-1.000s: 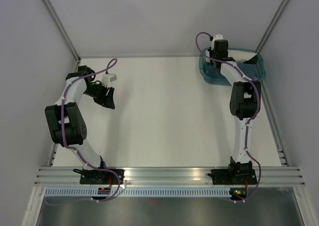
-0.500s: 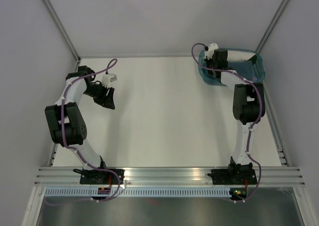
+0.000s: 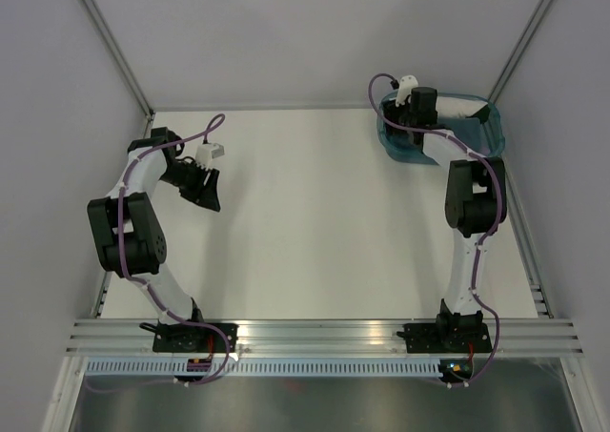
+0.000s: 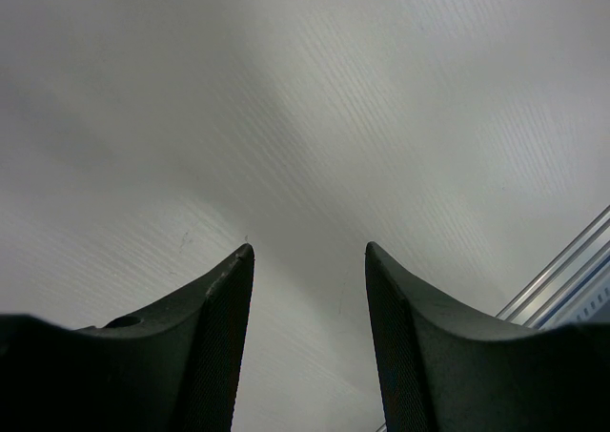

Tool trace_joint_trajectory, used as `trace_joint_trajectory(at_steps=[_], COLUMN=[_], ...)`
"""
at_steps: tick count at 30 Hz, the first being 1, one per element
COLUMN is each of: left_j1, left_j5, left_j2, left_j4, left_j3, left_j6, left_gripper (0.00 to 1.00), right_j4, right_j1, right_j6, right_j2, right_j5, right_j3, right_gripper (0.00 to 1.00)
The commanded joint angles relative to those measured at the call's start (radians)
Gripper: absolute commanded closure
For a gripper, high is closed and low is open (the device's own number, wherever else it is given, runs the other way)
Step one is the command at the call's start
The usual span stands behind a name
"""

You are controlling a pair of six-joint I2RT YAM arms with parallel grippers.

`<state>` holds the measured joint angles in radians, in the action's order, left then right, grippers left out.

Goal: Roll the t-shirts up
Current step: Place the rolled tshirt into the container

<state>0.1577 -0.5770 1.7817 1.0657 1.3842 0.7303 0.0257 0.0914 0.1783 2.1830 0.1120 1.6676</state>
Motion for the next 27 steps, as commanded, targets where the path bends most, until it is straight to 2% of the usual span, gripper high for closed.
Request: trace_joint_trajectory(at_steps=[1,2,7,13,16,17,23,27], left_j1=[0.006,0.006,0.005,0.006,0.005,0.006,0.006,0.006], left_j5=[-0.012,-0.012,-0.015,-0.026,-0.021,-0.021,-0.030,-0.023], left_j2=[0.010,0.010,0.007,-0.004,-0.005,-0.005,0.001,0.007], left_j4=[0.005,0.005,0.005,0.007,0.007,0.007,0.007,0.008], left_j3=[0.009,0.007,0.003,0.007,0.003,0.001,0.003,0.003], left_j6=[0.031,0.031,0.038,0.035,0.035,0.034,0.029,0.027], left_gripper=[0.44,0.44,0.44,0.44,0.44,0.44,0.44,0.44], right_j4=[-0.021,-0.017,-0.015,-0.023,-0.056,-0.072,-0.034,-0.047], right_j1=[-0.005,-0.013,-0.071,-0.212,-0.298,-0.344,-0.469,-0.478], right_j6=[-0.031,-0.042,-0.166,-0.292,-0.350,-0.362,-0.387,-0.339], right_j2=[-0.061,-0.083,-0.255,-0.417,-0.425,-0.419,-0.352,-0.331], right_j5=[0.045,0.041,0.051,-0.044,-0.061,-0.048,0.092,0.115], right_j3=[0.018,0.012,-0.078,-0.287,-0.342,-0.347,-0.355,-0.312], right_gripper=[0.30,0.26,0.24,0.30,0.36,0.41,0.41,0.40])
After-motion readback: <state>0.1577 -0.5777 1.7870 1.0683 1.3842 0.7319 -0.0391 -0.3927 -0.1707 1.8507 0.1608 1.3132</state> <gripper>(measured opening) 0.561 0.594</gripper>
